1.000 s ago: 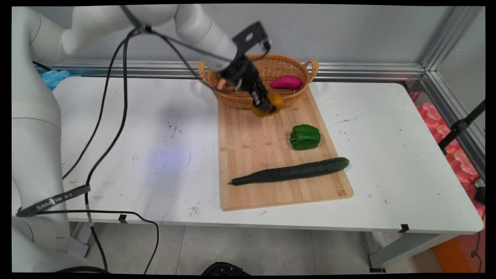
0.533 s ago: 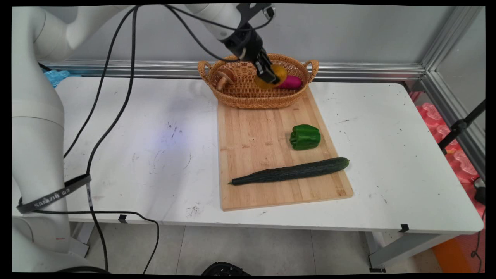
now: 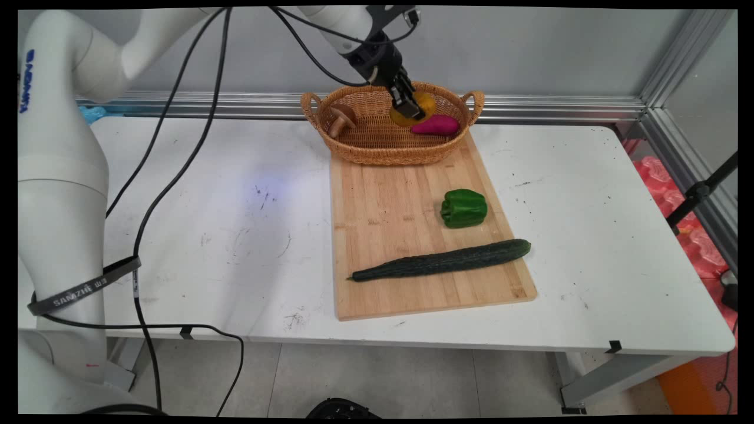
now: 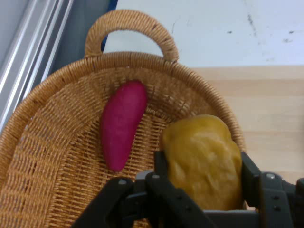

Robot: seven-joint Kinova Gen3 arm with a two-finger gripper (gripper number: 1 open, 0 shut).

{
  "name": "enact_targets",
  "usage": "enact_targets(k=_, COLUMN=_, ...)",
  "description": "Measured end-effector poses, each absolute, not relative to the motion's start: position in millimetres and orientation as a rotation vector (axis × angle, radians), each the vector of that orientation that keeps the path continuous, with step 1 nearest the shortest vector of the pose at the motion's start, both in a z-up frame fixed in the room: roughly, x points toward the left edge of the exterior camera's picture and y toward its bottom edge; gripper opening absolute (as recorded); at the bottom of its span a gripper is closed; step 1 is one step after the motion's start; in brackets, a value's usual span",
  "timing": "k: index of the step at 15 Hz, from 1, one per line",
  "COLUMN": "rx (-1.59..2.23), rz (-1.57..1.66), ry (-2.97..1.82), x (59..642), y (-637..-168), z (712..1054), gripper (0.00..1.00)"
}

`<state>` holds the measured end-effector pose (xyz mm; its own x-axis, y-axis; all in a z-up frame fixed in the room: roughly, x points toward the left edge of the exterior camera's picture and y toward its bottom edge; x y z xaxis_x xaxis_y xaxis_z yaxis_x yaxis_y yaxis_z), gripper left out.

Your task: Place the picked object in the vegetable basket

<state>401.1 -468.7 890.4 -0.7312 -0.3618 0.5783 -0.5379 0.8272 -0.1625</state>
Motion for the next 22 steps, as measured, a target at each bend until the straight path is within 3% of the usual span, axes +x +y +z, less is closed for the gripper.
enact_targets(k=9, rx=0.675, rz=0.425, ry=-2.453, x=396, y=-499, z=831, gripper=0.00)
enact_targets(k=19, rx=0.733, rz=0.396, ry=-2.418, x=389, y=-510, z=794, gripper=0.00)
enact_targets(k=20, rx=0.736, rz=0.394, ry=-2.415, x=389, y=-511, z=791, gripper=1.00)
enact_targets(k=22, rx=0.741, rz=0.394, ry=-2.411, x=388, y=-511, z=789, gripper=1.00)
